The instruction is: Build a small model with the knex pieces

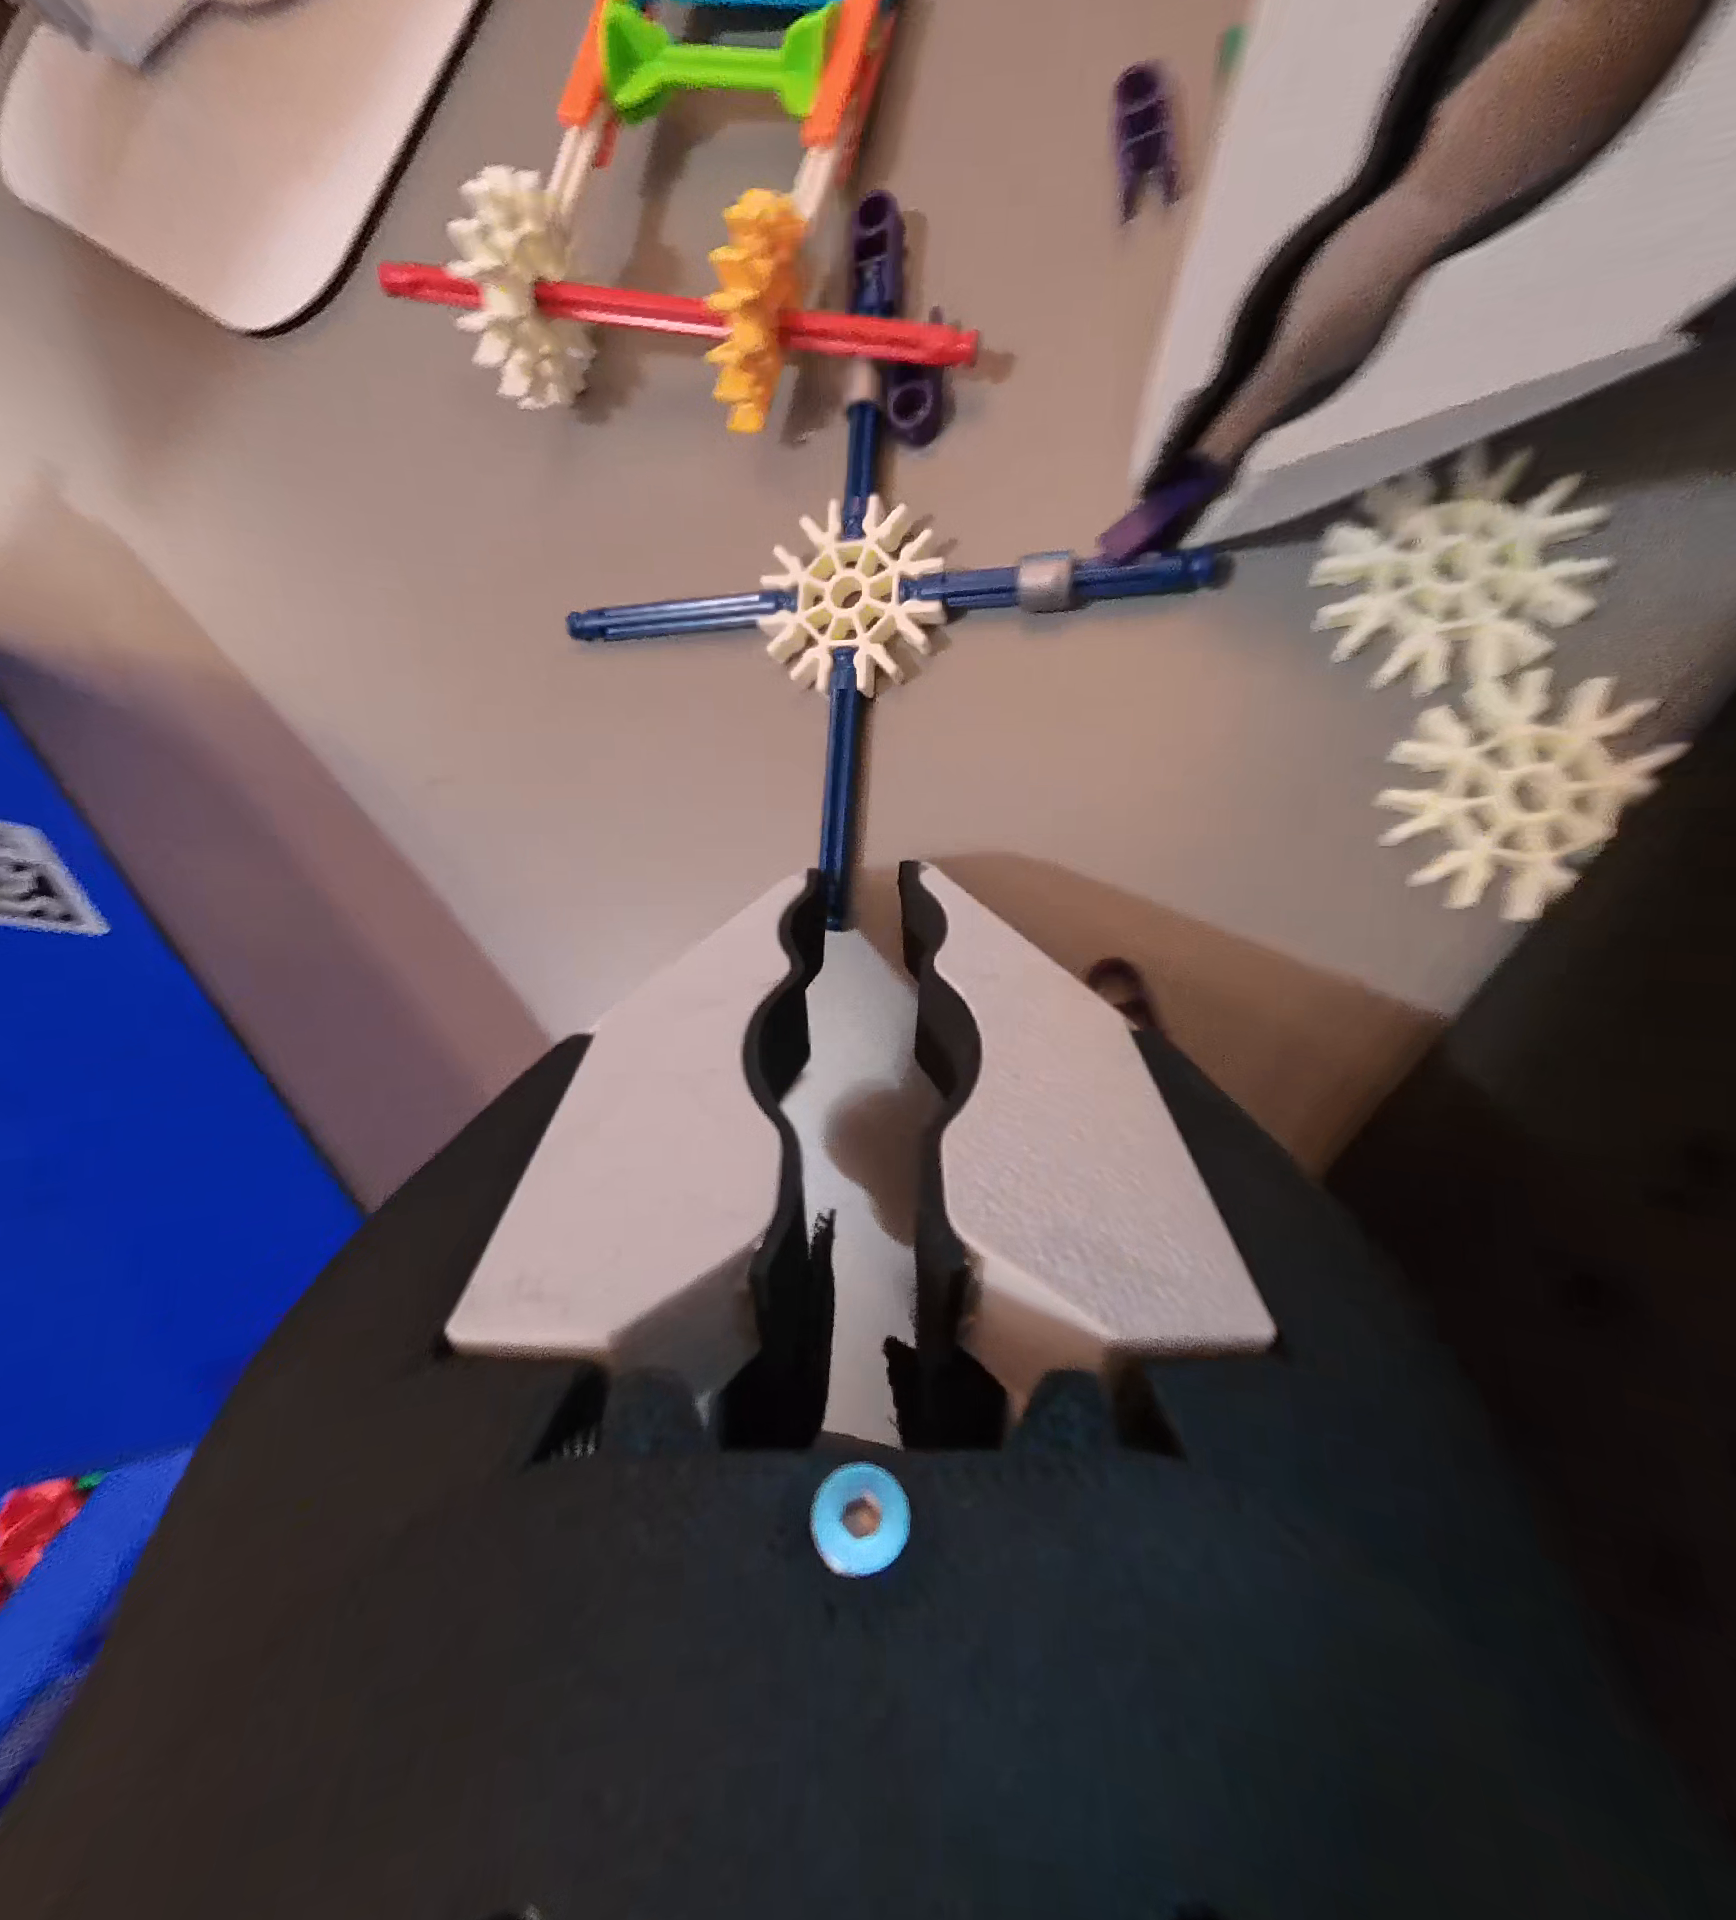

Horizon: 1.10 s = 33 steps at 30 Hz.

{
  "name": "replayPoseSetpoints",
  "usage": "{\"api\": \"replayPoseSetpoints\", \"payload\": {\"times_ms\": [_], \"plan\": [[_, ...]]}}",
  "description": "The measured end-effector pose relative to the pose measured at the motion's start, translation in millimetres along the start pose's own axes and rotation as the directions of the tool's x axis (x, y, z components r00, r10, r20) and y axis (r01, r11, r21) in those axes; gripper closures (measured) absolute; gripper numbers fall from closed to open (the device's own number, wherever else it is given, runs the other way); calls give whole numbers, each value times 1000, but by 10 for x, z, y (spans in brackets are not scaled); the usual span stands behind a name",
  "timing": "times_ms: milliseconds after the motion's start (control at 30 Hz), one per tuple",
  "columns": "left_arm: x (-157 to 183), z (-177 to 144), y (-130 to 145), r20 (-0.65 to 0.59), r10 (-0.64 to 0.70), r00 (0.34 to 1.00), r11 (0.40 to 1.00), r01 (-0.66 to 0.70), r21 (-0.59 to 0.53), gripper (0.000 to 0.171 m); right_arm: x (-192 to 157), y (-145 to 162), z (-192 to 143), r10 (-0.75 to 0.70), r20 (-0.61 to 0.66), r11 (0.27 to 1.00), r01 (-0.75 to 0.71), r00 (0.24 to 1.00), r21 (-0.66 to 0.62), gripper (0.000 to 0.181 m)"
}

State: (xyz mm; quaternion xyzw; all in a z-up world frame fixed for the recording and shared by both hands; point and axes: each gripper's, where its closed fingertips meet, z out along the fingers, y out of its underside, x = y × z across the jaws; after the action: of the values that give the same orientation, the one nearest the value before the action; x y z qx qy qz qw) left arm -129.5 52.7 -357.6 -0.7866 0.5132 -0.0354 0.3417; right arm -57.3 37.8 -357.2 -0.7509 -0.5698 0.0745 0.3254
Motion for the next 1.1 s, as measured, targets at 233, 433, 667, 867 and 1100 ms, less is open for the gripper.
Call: {"api": "replayPoseSetpoints", "payload": {"times_ms": [233, 433, 667, 867, 1100], "plan": [[303, -45, -242, -110, 99, 989, 992, -90, 88, 161, 182, 128, -99, -49, -78, 999, 49, 996, -6, 177], [4, 72, -474, -38, 362, 931, 926, -355, 128, 143, 229, 180, -221, -68, -94, 997, 71, 993, 32, 177], [95, 301, -535, -211, 387, 898, 922, -370, 119, 152, 268, 230, -294, -77, -91, 995, 82, 993, 58, 177], [237, 304, -521, -307, 321, 896, 946, -290, 142, 147, 213, 265, -286, -110, -73, 992, 113, 991, 48, 177], [356, 299, -584, -266, 277, 923, 958, -246, 146, 147, 180, 290, -378, -191, -153, 980, 197, 970, 20, 177]]}}
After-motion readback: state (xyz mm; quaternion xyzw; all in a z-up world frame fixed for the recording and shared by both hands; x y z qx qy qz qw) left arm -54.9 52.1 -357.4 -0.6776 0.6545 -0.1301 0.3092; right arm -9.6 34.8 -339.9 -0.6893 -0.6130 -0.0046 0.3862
